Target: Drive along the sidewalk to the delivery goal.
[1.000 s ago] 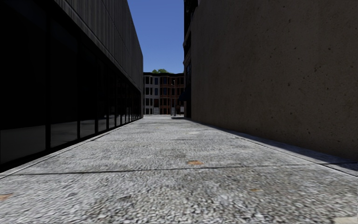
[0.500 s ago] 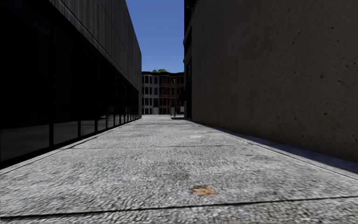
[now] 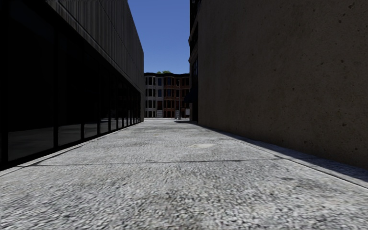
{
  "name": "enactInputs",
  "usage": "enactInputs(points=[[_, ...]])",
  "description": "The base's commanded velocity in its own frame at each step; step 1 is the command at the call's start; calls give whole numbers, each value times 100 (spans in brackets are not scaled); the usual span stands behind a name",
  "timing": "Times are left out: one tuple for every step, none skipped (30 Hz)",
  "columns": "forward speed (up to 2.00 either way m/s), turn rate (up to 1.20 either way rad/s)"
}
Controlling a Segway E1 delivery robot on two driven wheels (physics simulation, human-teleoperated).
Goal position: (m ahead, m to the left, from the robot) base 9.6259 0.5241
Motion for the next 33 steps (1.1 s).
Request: enactInputs(points=[[200, 0], [200, 0], [200, 10], [200, 17], [200, 19], [200, 22], [200, 22], [200, 25], [200, 26], [200, 26], [200, 26], [200, 26], [200, 26], [200, 26], [200, 27], [200, 27], [200, 28], [200, 11], [200, 0], [200, 0], [200, 0], [200, 0], [200, 0], [200, 0], [200, 0], [200, 0], [200, 0], [200, 0], [200, 0], [200, 0], [200, 0], [200, 0], [200, 0]])
